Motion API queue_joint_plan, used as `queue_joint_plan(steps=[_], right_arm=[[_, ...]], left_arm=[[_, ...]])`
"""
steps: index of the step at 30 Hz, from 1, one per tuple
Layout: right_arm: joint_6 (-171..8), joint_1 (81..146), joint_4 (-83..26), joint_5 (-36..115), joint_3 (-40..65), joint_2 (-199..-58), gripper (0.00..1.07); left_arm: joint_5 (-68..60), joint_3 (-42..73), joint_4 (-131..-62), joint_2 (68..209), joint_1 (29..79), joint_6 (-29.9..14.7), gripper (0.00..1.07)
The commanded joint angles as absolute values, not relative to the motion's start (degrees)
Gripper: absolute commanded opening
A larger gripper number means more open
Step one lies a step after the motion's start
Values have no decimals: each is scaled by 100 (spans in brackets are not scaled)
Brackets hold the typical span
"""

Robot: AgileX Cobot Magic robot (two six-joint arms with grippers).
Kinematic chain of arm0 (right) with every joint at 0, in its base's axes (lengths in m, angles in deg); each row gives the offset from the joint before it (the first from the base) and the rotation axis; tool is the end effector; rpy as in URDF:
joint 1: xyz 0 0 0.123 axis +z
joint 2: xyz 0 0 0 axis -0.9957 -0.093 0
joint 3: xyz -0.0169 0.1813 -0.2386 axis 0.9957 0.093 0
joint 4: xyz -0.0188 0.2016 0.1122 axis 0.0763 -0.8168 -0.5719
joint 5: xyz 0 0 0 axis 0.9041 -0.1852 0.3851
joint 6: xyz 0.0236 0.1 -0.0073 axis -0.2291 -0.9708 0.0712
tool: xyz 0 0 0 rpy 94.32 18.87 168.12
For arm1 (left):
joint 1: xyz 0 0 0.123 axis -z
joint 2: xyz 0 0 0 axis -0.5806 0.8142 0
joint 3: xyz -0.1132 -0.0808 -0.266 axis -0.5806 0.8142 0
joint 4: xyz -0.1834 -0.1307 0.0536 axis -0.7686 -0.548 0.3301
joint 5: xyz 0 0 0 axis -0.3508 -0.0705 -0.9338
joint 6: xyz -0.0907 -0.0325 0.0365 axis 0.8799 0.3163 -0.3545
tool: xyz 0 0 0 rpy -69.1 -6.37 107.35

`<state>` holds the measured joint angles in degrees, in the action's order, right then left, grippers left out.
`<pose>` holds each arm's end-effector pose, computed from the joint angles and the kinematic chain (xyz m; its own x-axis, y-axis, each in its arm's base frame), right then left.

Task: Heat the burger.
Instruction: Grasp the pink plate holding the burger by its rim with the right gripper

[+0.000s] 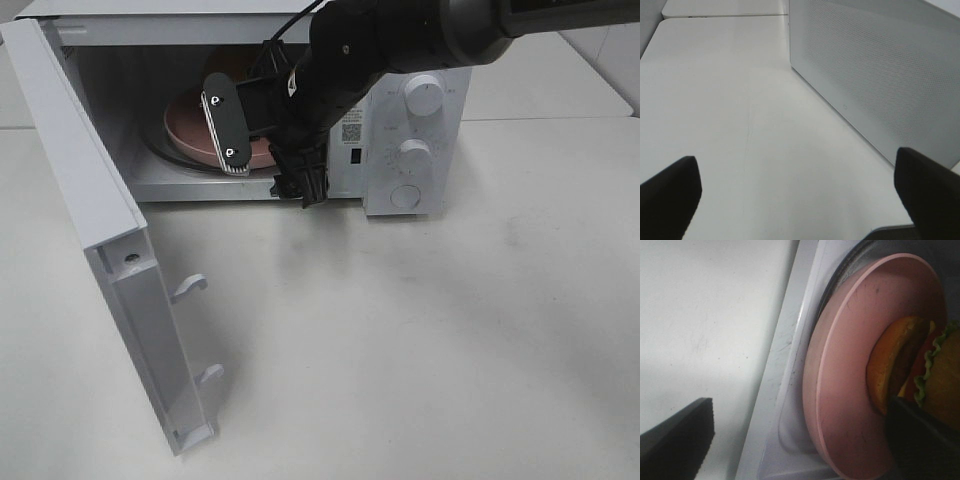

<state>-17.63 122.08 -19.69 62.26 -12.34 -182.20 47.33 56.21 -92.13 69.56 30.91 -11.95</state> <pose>0.3874 0.2902 0.2080 0.4332 -0.8910 -0.1359 -0.6732 -0.2196 -0.7061 -0.0306 -0.0191 0.2659 -0.4452 0.0190 -0.8952 0.0899 0.9957 -0.0236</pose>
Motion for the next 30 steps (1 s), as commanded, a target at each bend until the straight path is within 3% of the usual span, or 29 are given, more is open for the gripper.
queue_joint_plan(steps=[1,21,26,30], right_arm=[[-1872,12219,-1969,6243,-1348,-18288,88],[-2256,12151,-1969,6821,-2873,-19463,83],[-2405,12133,-1969,6839,-3188,-19749,79],[-2468,12076,-2020,7022,-3549,-19990,70]], left_arm=[[4676,5632,-9242,6904,3125,-1166,100],[4676,5632,-9242,6904,3125,-1166,100],[4676,5632,-9242,6904,3125,-1166,100],[4676,5632,-9242,6904,3125,-1166,100]])
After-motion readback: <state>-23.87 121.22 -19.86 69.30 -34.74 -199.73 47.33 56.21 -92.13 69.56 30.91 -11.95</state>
